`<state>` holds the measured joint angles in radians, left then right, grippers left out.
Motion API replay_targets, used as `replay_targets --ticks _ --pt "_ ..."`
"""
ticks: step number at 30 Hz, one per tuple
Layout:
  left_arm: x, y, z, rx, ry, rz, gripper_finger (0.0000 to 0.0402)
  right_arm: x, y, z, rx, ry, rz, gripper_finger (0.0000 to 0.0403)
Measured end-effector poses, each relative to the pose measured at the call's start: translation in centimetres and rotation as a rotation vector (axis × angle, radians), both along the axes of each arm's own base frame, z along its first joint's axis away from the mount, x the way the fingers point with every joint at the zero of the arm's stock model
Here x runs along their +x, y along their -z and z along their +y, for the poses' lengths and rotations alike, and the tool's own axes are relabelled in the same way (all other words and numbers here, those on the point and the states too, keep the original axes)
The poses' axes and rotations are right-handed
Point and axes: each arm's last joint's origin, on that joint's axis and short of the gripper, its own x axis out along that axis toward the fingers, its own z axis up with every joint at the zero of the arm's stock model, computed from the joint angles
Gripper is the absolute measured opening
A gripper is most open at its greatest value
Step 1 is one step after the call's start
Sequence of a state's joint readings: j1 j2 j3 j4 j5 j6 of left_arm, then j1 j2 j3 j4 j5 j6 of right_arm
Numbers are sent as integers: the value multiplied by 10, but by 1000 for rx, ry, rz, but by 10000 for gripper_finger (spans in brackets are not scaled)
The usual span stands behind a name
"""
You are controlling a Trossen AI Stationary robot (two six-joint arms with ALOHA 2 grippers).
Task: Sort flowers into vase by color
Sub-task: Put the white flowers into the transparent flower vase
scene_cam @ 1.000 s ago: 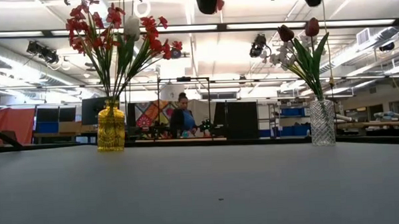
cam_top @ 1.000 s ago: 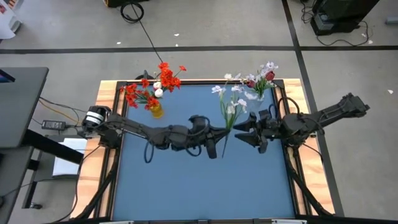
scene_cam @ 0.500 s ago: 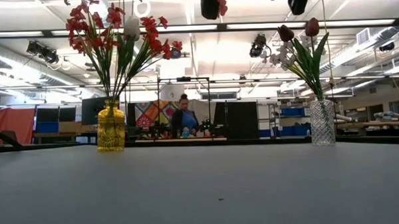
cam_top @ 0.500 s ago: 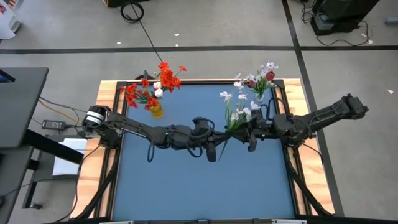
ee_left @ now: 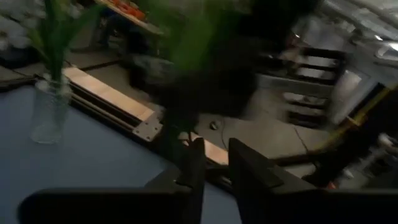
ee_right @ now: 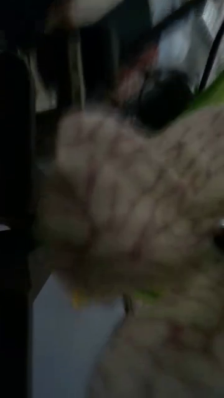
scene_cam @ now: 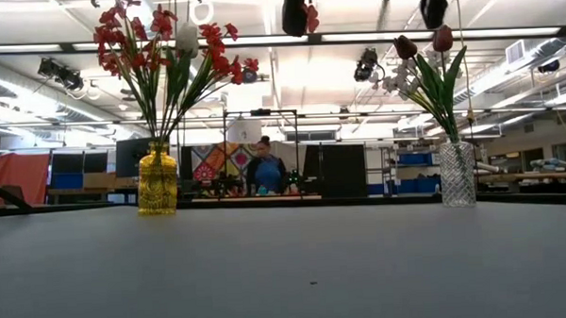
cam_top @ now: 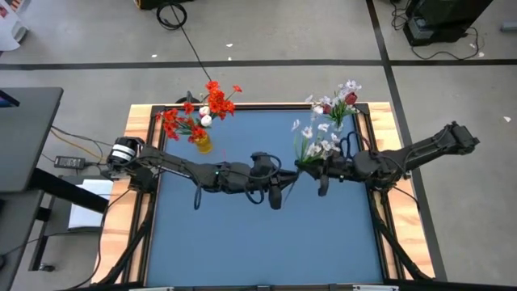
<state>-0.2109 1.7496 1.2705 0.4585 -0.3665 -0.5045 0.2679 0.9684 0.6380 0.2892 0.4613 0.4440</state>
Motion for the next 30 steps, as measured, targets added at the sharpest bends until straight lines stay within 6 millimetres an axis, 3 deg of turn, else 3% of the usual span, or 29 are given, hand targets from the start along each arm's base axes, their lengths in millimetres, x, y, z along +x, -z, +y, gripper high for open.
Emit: replay_targets --ticks 11,19,26,30 --pt "-22 -15 6 31 0 145 172 -29 1 -15 -247 265 193 15" --pt "-43 -30 13 49 -66 204 178 -45 4 -23 -303 402 279 40" --pt "-62 -39 19 70 -119 281 178 -62 4 -30 -457 505 395 13" --pt "-62 -37 19 74 -119 294 178 -74 0 -36 -481 692 405 13"
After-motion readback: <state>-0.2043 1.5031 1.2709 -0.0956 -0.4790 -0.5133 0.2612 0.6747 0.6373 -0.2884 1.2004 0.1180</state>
